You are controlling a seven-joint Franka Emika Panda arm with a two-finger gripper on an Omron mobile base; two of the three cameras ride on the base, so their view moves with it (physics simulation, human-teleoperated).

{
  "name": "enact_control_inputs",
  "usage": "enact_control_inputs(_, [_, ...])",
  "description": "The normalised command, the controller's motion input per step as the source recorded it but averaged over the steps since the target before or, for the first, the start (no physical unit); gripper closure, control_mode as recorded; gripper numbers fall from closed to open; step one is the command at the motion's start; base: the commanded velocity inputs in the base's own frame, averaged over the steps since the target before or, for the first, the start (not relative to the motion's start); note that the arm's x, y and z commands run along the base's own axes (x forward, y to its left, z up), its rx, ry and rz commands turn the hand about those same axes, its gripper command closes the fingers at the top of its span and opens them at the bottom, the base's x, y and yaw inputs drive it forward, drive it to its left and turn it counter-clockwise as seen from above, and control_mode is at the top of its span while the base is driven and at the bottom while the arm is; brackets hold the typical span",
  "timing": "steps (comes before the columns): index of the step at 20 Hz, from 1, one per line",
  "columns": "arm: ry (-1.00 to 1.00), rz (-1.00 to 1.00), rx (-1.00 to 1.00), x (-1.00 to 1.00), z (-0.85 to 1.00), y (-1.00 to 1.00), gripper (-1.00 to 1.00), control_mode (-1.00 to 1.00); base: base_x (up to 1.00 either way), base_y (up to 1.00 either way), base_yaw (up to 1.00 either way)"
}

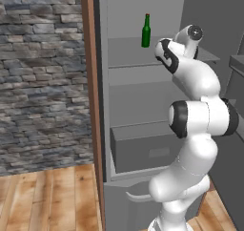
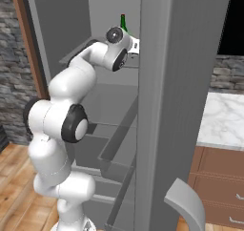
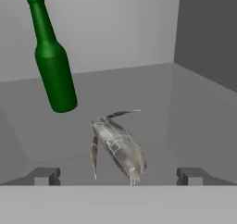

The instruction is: Take the fish out of the fridge, briefly rinse it in the sink, and place it on the tray next to the sink.

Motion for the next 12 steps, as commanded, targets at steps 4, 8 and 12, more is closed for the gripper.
enact_control_inputs(4, [0.06, 0.0, 0.01, 0.26, -0.04, 0.0, -1.0, -1.0, 0.0, 0.0, 0.0])
enact_control_inputs(8, [0.05, 0.0, 0.0, 0.11, 0.0, -0.05, -1.0, -1.0, 0.0, 0.0, 0.0])
enact_control_inputs(12, [0.08, 0.0, 0.0, 0.28, -0.09, -0.04, -1.0, -1.0, 0.0, 0.0, 0.0])
